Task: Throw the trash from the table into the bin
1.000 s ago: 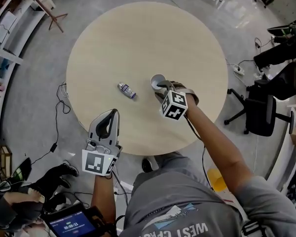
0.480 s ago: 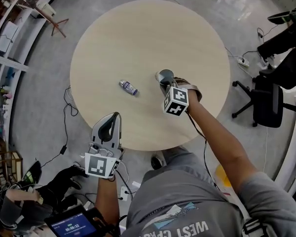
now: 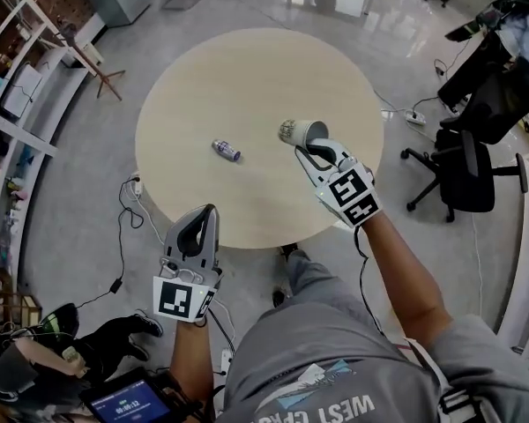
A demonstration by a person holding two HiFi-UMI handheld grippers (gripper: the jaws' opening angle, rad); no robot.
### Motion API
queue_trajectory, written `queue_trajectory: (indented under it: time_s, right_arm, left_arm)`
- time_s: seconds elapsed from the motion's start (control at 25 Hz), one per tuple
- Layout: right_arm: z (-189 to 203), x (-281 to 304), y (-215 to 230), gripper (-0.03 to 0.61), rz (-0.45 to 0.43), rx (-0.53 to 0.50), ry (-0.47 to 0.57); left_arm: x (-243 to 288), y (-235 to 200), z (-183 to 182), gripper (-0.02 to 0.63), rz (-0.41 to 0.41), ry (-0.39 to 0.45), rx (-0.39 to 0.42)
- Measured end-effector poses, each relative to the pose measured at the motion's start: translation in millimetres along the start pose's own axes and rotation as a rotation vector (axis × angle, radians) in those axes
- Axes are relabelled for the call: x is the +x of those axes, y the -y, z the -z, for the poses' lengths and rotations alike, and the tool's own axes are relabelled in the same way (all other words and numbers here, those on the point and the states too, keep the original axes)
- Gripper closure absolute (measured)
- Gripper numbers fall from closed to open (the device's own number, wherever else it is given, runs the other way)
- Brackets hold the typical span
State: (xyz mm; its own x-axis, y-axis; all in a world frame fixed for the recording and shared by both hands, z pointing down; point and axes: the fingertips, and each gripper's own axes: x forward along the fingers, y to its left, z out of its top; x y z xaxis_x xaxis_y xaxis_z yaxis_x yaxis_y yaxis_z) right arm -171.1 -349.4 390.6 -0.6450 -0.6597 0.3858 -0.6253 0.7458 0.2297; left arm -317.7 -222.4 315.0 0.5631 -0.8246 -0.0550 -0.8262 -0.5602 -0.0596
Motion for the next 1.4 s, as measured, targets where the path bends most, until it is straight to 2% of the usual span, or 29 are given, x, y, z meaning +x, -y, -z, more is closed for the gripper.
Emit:
queue_trajectory:
  time_s: [0.24, 0.36, 0.52, 0.68, 0.76, 0.88, 1.0, 1.08, 1.24, 1.4]
  right_arm:
    - [-10, -130, -19, 0.560, 0.105, 0.062, 0.165]
    - [-13, -180, -25, 0.560, 0.179, 0.068, 0.199]
    - [-4, -256, -12, 0.560, 0.290, 0.085, 0.221]
    - [12, -343, 8, 0.560, 0.403, 0.046, 0.254]
    - [44, -393, 22, 0.560, 0.483, 0.077, 0.238]
    - [114, -465, 38, 0.560, 0.596, 0.144, 0.169]
    - [177, -536, 49, 0.560, 0.668, 0.167, 0.095]
    - [212, -587, 50, 0.560, 0.723, 0.190, 0.069]
    - [283, -683, 28, 0.560, 0.877, 0.274, 0.030]
    - [380, -757, -8, 0.560, 1.004, 0.413, -0.060]
  left_arm:
    - [-12, 85, -13, 0.571, 0.136, 0.058, 0.031]
    - [-7, 111, -22, 0.571, 0.224, 0.082, 0.032]
    - [19, 158, -33, 0.571, 0.331, 0.099, 0.014]
    - [46, 225, -48, 0.571, 0.444, 0.105, -0.004]
    - [70, 272, -42, 0.571, 0.520, 0.096, -0.013]
    - [110, 353, -24, 0.571, 0.636, 0.084, -0.035]
    - [141, 439, -19, 0.571, 0.728, 0.103, -0.077]
    - [152, 497, -15, 0.571, 0.792, 0.085, -0.074]
    - [158, 611, 4, 0.571, 0.957, 0.027, -0.069]
    - [154, 717, 37, 0.571, 1.108, 0.003, -0.060]
